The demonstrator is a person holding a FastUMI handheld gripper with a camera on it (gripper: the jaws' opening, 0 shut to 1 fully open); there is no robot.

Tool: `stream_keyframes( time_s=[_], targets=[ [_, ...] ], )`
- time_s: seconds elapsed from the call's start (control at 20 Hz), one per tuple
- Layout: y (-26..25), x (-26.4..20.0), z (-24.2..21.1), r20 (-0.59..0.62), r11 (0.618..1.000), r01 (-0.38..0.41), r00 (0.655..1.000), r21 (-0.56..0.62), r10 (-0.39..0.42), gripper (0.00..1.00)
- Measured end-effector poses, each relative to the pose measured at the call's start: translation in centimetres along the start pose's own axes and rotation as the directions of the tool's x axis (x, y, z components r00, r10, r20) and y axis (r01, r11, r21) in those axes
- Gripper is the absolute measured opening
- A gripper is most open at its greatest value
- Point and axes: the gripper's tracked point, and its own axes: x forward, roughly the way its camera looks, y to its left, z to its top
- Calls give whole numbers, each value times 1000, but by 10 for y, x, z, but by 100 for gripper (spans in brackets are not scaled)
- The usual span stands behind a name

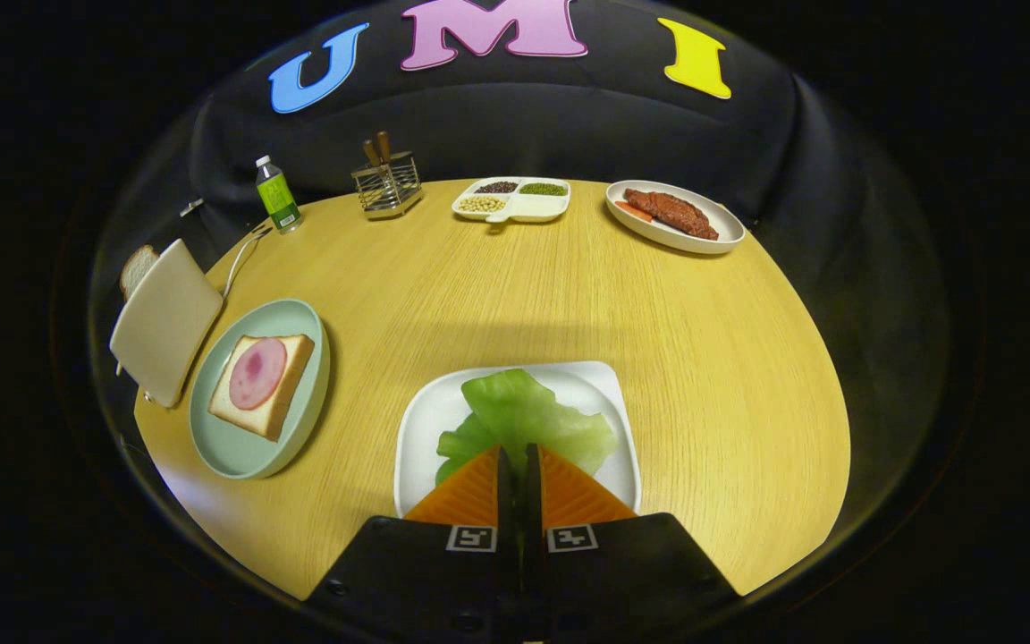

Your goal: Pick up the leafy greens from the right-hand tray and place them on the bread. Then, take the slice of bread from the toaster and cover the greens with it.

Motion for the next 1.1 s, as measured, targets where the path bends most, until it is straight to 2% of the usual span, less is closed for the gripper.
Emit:
stream_keyframes(
  time_s=[0.45,0.85,1.1],
  targets=[
    [22,-57,59,91,999,51,995,1,-51,6],
    [96,-95,102,178,997,-6,984,-82,21,6],
    [148,-94,114,195,993,-64,977,-104,84,6]
  ],
)
